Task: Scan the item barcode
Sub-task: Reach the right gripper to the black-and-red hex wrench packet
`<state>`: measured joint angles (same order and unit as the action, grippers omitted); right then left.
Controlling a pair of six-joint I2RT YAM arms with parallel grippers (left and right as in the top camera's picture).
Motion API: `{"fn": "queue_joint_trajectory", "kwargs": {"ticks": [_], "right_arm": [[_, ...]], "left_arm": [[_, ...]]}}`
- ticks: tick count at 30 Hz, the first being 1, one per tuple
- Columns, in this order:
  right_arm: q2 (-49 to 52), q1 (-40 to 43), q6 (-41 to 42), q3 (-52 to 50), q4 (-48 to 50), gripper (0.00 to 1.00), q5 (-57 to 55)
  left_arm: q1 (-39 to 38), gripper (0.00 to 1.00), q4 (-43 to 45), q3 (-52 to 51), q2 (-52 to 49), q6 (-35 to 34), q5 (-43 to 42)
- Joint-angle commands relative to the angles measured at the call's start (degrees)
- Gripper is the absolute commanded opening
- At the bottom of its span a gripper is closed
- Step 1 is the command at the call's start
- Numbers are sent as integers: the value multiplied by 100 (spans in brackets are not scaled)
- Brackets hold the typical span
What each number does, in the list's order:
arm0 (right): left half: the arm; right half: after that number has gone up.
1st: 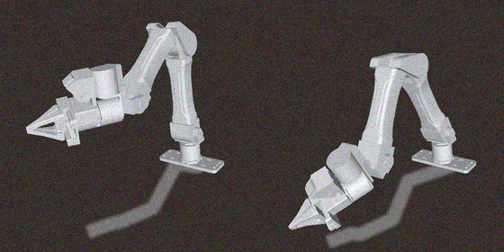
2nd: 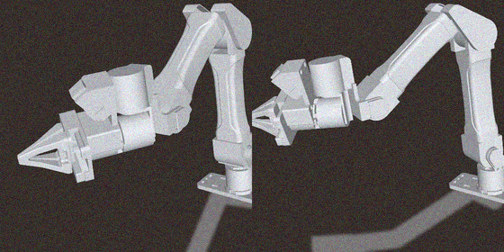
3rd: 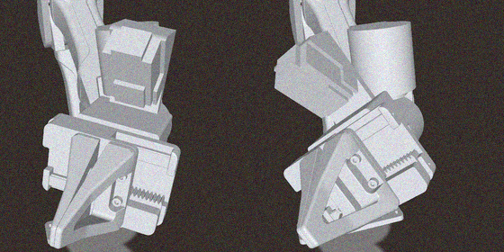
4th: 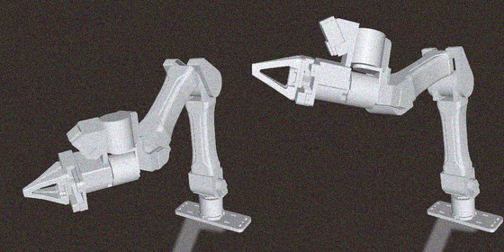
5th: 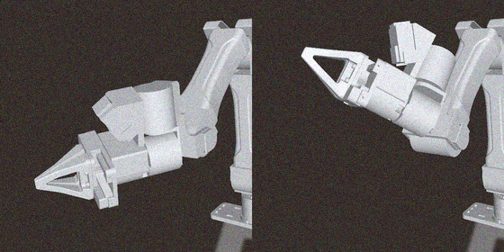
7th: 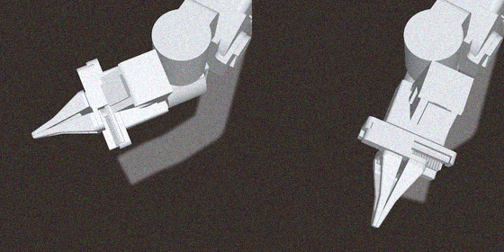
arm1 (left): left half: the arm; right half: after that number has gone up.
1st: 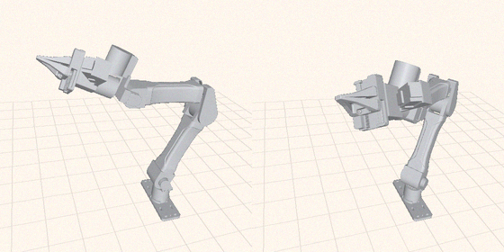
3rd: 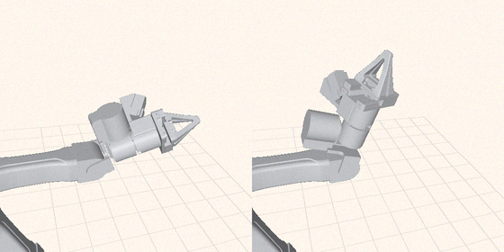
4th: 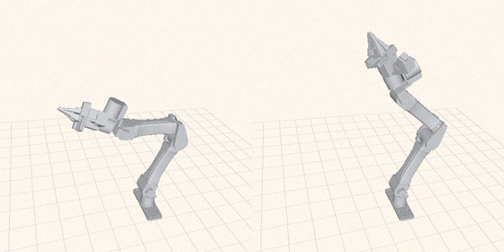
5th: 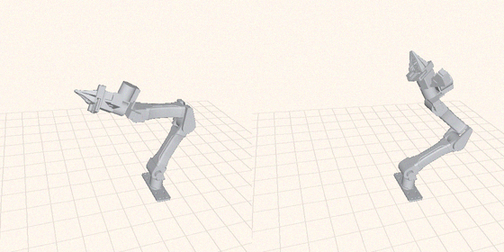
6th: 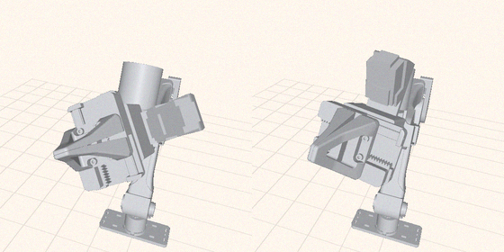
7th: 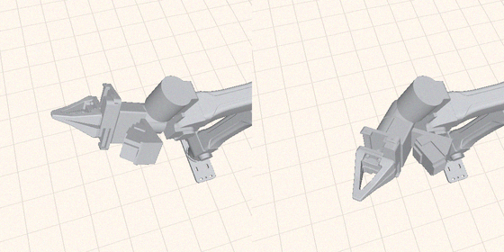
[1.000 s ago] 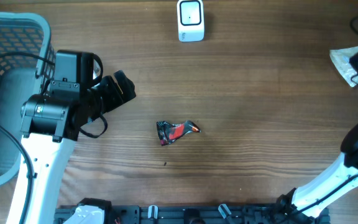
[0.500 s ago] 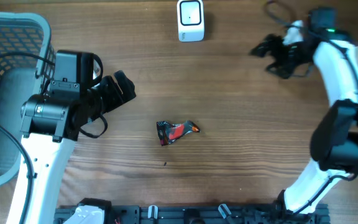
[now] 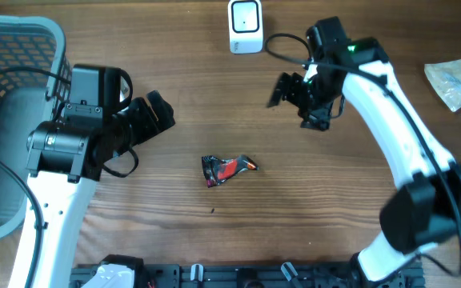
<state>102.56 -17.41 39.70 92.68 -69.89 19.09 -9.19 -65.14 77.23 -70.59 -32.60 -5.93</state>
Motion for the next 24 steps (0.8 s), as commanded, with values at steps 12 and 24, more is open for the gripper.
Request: {"fn": "queue_joint_trajectory", "kwargs": {"ticks": [12,24], "right_arm": [[-527,-2127,4009,-1810,1561,100,-157],[31,-2295,5368,-2870,3254,100,-280]], "left_arm": [[31,100,13,50,9,85,-66],[31,100,13,50,9,85,-66]]}}
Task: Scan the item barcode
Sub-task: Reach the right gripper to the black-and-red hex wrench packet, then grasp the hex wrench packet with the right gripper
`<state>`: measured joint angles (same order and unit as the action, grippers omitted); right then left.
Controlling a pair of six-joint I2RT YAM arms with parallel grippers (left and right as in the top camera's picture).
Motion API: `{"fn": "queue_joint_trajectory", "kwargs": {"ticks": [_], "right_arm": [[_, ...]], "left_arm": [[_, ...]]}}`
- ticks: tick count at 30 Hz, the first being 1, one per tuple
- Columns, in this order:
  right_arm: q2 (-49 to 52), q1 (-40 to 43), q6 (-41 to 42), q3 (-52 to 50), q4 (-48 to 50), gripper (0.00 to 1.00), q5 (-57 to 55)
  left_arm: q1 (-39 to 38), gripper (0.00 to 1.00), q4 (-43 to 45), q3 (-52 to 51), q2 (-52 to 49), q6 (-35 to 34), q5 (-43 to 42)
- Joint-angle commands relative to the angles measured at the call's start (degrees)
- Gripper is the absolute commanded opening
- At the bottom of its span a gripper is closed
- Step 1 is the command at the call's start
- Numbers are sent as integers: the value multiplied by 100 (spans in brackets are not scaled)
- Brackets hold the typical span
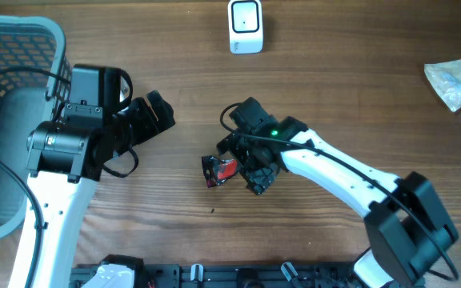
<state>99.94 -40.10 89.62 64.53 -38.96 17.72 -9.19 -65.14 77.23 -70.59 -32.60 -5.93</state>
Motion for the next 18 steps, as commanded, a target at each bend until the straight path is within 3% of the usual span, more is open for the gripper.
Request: {"fn": "queue_joint_trajectory", "kwargs": {"ticks": [1,4,5,13,18], "right_arm": [[391,-24,378,-55,234,100,-142],[728,-24,402,-55,378,99,-140],[855,-24,400,-55,387,91,-227],[866,133,393,-52,380,69,-793],[863,693,-142,37,400,64,-789]], "left_arm": [[31,100,13,50,9,85,-66],[31,100,13,50,9,85,-66],[31,100,13,50,9,85,-66],[31,100,13,50,9,85,-66],[31,100,13,50,9,85,-66]]}}
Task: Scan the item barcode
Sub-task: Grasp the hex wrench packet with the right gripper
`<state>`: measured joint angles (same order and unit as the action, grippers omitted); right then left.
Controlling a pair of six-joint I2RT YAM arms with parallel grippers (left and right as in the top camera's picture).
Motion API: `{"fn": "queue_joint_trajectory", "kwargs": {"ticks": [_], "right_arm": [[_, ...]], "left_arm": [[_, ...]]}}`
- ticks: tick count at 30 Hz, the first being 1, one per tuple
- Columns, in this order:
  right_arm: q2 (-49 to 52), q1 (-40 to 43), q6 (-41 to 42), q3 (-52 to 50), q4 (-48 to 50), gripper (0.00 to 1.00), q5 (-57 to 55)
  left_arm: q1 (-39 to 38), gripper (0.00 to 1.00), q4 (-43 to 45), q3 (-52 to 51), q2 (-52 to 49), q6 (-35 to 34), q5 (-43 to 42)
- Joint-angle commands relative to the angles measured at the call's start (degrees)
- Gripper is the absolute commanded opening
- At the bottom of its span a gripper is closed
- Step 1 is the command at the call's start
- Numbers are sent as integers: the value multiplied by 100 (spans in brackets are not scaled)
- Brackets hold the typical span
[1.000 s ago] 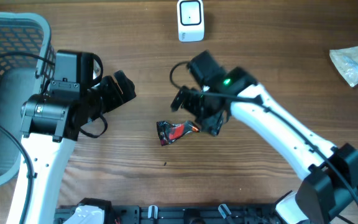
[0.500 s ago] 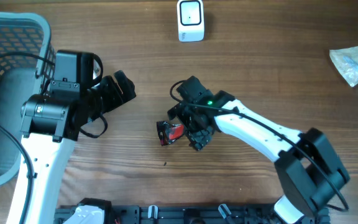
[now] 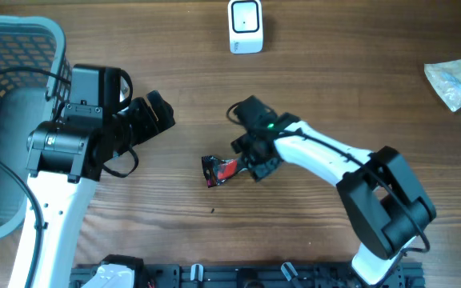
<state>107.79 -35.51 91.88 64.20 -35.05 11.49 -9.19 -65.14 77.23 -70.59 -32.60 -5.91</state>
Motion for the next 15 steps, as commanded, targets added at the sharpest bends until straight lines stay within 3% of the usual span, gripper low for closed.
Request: {"fn": "queue_joint_trajectory", "kwargs": {"ticks": [1,6,9,15], "right_arm": [[74,431,-734,179,-15,60,-107],[74,758,-1569,389,-37,59,1108],[74,564,-1801,389,-33,62,1172],[74,-109,-1335,387,96,64,874]], "left_arm": [[31,100,13,50,9,85,-68],[31,100,13,50,9,85,-68],[31,100,13,50,9,85,-68],[31,100,13,50,9,85,-68]]}}
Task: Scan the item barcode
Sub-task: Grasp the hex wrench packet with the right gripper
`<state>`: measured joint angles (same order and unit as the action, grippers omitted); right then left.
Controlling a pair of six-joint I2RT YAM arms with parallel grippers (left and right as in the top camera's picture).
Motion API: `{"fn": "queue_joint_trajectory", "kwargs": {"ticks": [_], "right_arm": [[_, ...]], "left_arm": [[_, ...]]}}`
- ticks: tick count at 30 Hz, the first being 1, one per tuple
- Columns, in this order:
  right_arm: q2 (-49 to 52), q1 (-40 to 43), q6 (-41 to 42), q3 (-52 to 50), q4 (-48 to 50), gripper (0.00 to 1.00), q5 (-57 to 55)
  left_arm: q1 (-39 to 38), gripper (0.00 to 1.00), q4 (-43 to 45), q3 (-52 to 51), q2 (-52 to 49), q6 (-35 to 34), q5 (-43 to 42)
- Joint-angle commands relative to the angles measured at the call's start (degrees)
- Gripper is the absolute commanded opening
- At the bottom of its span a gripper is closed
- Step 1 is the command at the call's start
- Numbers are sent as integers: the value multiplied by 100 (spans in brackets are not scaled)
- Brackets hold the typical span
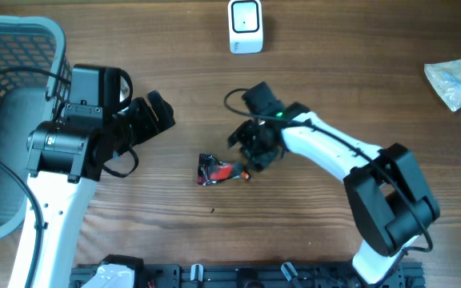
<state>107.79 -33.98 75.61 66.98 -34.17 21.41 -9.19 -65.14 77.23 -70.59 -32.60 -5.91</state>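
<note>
The item, a small crumpled black and red packet (215, 170), lies at the table's middle. My right gripper (245, 166) reaches down from the right and is shut on the packet's right end. The white barcode scanner (245, 26) stands at the far edge, well above the packet. My left gripper (155, 112) hangs open and empty to the packet's upper left, apart from it.
A grey mesh basket fills the far left side. Crumpled plastic bags (457, 80) lie at the right edge. The right arm's black cable loops near its wrist (238, 100).
The right gripper's wrist has turned and shifted slightly away from me. The packet has moved a little to the left, its right end now in the fingers. The left arm is unchanged.
The right gripper was first up near the scanner, far from the packet. Then it was down over the packet at the table's middle, then on its right end. Now it holds that end and the packet has shifted. The left arm stayed still.
</note>
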Motion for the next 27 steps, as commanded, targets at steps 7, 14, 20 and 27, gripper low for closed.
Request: {"fn": "queue_joint_trajectory", "kwargs": {"ticks": [7,14,20,27], "right_arm": [[50,-420,522,162,-24,65,-538],[-203,-81,-2247,472,109,72,-516],[-203,-160,-5805,472,-48,66,407],[-184,-616,-7353,468,-518,87,-92]], "left_arm": [[31,100,13,50,9,85,-68],[31,100,13,50,9,85,-68],[31,100,13,50,9,85,-68],[31,100,13,50,9,85,-68]]}}
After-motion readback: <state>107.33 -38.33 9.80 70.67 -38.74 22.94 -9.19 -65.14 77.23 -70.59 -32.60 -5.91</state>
